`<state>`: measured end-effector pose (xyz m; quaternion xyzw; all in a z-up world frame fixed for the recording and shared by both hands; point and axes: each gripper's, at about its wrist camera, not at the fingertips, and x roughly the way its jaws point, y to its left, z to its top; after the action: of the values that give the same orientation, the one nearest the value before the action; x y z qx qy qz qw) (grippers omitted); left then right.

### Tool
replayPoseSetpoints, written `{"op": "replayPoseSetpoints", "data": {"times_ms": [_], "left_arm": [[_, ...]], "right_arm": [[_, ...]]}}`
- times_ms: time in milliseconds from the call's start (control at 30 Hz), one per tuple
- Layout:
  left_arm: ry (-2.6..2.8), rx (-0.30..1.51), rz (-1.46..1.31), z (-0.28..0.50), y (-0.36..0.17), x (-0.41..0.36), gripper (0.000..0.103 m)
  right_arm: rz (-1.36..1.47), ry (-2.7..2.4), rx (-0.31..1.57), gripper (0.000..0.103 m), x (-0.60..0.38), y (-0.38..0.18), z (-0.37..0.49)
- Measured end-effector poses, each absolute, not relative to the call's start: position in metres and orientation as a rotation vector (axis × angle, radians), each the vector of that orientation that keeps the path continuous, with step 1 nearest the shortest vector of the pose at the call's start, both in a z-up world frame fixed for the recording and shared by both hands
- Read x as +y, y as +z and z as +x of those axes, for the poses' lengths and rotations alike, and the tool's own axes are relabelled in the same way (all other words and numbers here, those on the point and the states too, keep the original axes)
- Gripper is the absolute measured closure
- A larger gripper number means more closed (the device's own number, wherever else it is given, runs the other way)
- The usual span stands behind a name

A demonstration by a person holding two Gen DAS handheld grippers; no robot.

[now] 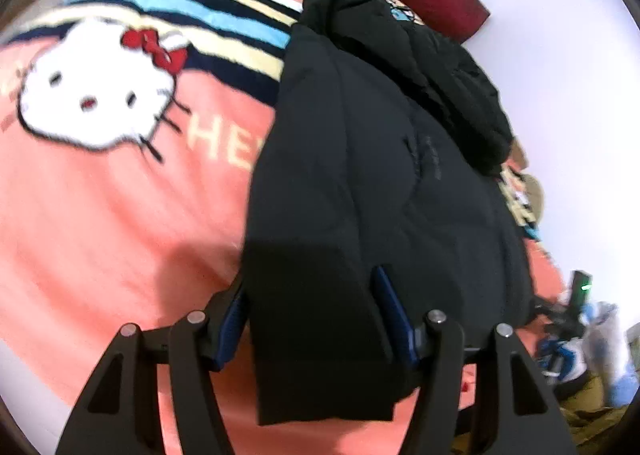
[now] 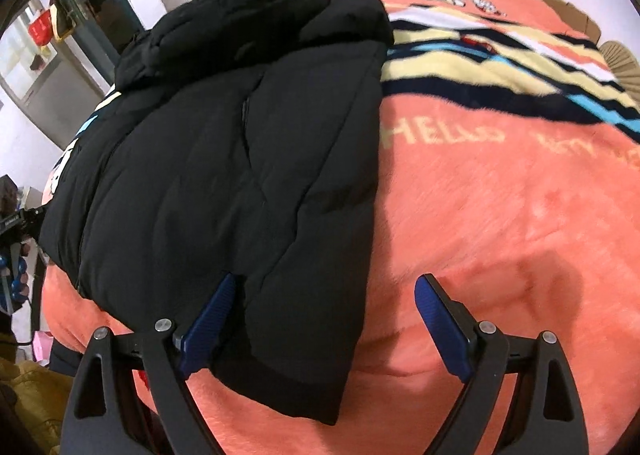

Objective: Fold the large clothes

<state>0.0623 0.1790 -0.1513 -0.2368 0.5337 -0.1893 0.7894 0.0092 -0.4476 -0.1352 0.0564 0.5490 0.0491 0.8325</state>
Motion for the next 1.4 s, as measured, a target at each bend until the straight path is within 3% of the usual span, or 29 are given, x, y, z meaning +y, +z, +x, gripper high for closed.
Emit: {"op": "replayPoseSetpoints", "data": {"times_ms": [233,533,600,667,800,867,967,1400], "left_arm": [[-0.502,1.181,-0.641,0.054,-0.169,0.167,0.039],[-0.496,1.159,-0.614,0.053,-0.160,0.152,0.039],[-0.509,1.151,-0.620,0.052,-0.157,0.150,0.041],[-0.523,1.143,-0.625,0.051,-0.154,0.147,0.041],[-0.524,1.136,-0.623,0.050,-0.152,0.142,0.044],[-0.530,1.135,-0.621,0.049,-0.150,0.139,0.063],[-0.526,1.115,-0.608,0.050,-0.141,0.136,0.077],[-0.615,0.923,-0.749,0.092,-0.046,0.142,0.081]], "right_arm": [[0.218,0.182,1.205,0.012,-0.444,-0.153,0.009],[0.316,0.217,1.223,0.012,-0.440,-0.158,0.009],[0.361,0.242,1.224,0.021,-0.442,-0.159,0.008],[0.410,0.277,1.225,0.042,-0.445,-0.160,0.006],[0.453,0.311,1.237,0.052,-0.447,-0.163,0.005],[0.476,0.324,1.230,0.068,-0.447,-0.162,0.005],[0.472,0.335,1.192,0.081,-0.444,-0.155,0.004],[0.591,0.384,0.920,0.085,-0.465,-0.076,0.031]]}}
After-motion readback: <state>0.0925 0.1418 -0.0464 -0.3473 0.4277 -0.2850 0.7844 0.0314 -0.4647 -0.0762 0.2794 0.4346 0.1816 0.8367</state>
